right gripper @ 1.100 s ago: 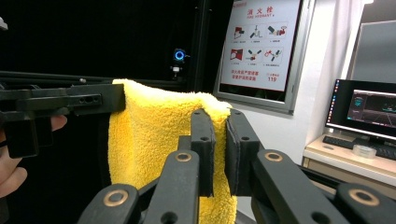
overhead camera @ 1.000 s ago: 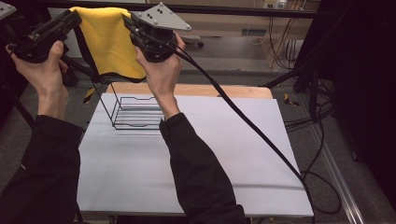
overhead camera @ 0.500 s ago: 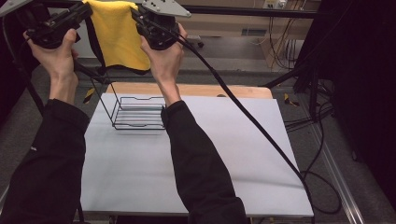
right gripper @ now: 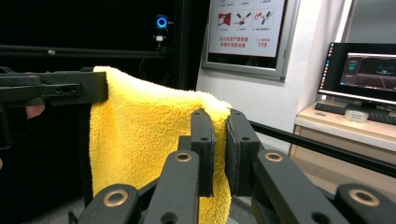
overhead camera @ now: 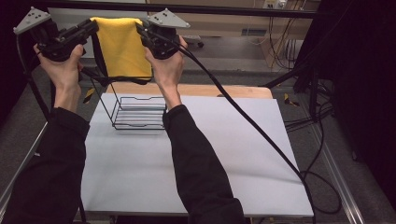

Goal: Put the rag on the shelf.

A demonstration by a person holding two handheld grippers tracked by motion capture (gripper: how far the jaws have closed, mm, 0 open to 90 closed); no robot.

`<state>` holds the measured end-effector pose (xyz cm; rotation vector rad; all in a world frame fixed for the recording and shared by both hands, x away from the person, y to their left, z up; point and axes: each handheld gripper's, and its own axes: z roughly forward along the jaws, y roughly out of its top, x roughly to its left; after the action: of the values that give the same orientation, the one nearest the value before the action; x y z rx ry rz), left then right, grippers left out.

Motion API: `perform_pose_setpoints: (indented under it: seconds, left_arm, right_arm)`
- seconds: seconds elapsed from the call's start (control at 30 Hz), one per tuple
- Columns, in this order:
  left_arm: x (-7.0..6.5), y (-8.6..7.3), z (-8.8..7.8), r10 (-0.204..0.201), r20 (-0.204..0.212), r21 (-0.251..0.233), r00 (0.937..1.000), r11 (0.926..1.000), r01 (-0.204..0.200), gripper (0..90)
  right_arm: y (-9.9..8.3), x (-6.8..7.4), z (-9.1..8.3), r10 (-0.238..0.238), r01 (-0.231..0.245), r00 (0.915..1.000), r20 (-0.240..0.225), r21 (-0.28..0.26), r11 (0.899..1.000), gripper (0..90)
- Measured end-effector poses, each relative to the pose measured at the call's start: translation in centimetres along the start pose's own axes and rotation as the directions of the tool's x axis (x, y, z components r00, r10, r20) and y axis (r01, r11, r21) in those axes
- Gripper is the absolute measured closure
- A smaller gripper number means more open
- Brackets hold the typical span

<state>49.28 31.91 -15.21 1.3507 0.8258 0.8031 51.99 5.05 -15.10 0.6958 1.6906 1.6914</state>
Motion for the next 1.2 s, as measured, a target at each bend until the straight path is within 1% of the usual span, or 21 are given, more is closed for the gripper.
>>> perform_pose_setpoints:
  seconds: [0.07, 0.1, 0.17, 0.23, 0.3, 0.4, 0.47, 0.53, 0.6, 0.67, 0.73, 0.8, 0.87, 0.97, 1.1, 1.13, 1.2]
  left_arm:
    - [0.1, -0.7, -0.2, -0.007, 0.003, 0.013, 1.0000, 0.9999, 0.007, 79.0]
    - [0.1, -1.0, -0.3, -0.007, 0.005, 0.018, 1.0000, 0.9998, 0.007, 79.0]
    - [0.2, -1.8, -0.6, -0.007, 0.009, 0.028, 0.9999, 0.9996, 0.007, 79.0]
    - [0.3, -2.5, -1.0, -0.003, 0.013, 0.039, 0.9999, 0.9992, 0.003, 79.0]
    - [0.5, -3.1, -1.2, -0.008, 0.019, 0.050, 0.9998, 0.9987, 0.007, 79.0]
    - [0.6, -3.6, -1.7, -0.013, 0.022, 0.057, 0.9997, 0.9983, 0.011, 78.9]
    - [0.6, -3.9, -2.0, -0.013, 0.021, 0.070, 0.9997, 0.9975, 0.011, 78.9]
    - [0.8, -4.2, -2.3, -0.024, 0.023, 0.080, 0.9994, 0.9965, 0.022, 78.9]
    - [0.8, -4.6, -2.5, -0.025, 0.022, 0.093, 0.9995, 0.9954, 0.023, 78.8]
    - [0.9, -4.8, -2.8, -0.016, 0.031, 0.090, 0.9994, 0.9959, 0.013, 78.8]
    - [0.9, -4.8, -3.0, -0.013, 0.043, 0.090, 0.9990, 0.9959, 0.009, 78.7]
    - [0.8, -4.7, -3.2, -0.004, 0.043, 0.097, 0.9990, 0.9953, 0.000, 78.6]
    - [0.8, -4.8, -3.3, -0.001, 0.041, 0.112, 0.9991, 0.9938, -0.004, 78.4]
    - [0.8, -4.9, -3.6, -0.006, 0.044, 0.119, 0.9990, 0.9930, 0.001, 78.2]
    - [0.5, -5.0, -4.1, 0.006, 0.039, 0.143, 0.9992, 0.9896, -0.012, 78.2]
    - [0.5, -5.1, -4.3, 0.011, 0.038, 0.151, 0.9992, 0.9884, -0.016, 78.2]
    - [0.4, -5.2, -4.5, 0.016, 0.039, 0.173, 0.9991, 0.9846, -0.023, 77.8]
  right_arm:
    - [-0.6, 0.0, 0.0, 0.000, 0.000, 1.0000, -0.008, 0.012, 1.000, 83.7]
    - [-1.1, 0.1, -0.1, 0.000, 0.000, 0.9998, -0.018, 0.028, 1.000, 83.6]
    - [-1.4, 0.1, -0.1, 0.002, -0.002, 0.9998, -0.021, 0.030, 1.000, 83.6]
    - [-2.3, 0.4, -0.5, 0.010, -0.008, 0.9989, -0.047, 0.040, 0.999, 83.5]
    - [-2.6, 0.5, -0.6, 0.005, -0.003, 0.9986, -0.053, 0.046, 0.999, 83.5]
    - [-3.2, 0.7, -0.8, 0.013, -0.009, 0.9971, -0.075, 0.052, 0.999, 83.5]
    - [-3.3, 1.0, -0.9, -0.002, 0.007, 0.9966, -0.082, 0.064, 0.998, 83.4]
    - [-3.4, 1.2, -1.0, -0.008, 0.015, 0.9959, -0.090, 0.076, 0.997, 83.3]
    - [-3.6, 1.4, -1.0, -0.009, 0.017, 0.9954, -0.096, 0.092, 0.996, 83.3]
    - [-3.8, 1.6, -1.0, -0.007, 0.018, 0.9949, -0.101, 0.104, 0.994, 83.2]
    - [-4.0, 1.5, -1.1, -0.004, 0.015, 0.9937, -0.112, 0.105, 0.994, 83.1]
    - [-4.0, 1.5, -1.3, -0.005, 0.018, 0.9922, -0.125, 0.109, 0.994, 83.0]
    - [-4.0, 1.6, -1.4, -0.013, 0.029, 0.9909, -0.134, 0.120, 0.992, 82.9]
    - [-4.0, 1.8, -1.6, -0.029, 0.048, 0.9886, -0.148, 0.130, 0.990, 82.8]
    - [-4.1, 2.1, -2.1, -0.051, 0.075, 0.9840, -0.171, 0.140, 0.987, 82.7]
    - [-4.1, 2.3, -2.2, -0.054, 0.081, 0.9816, -0.183, 0.145, 0.986, 82.6]
    - [-4.1, 2.5, -2.3, -0.059, 0.091, 0.9792, -0.194, 0.164, 0.982, 82.5]
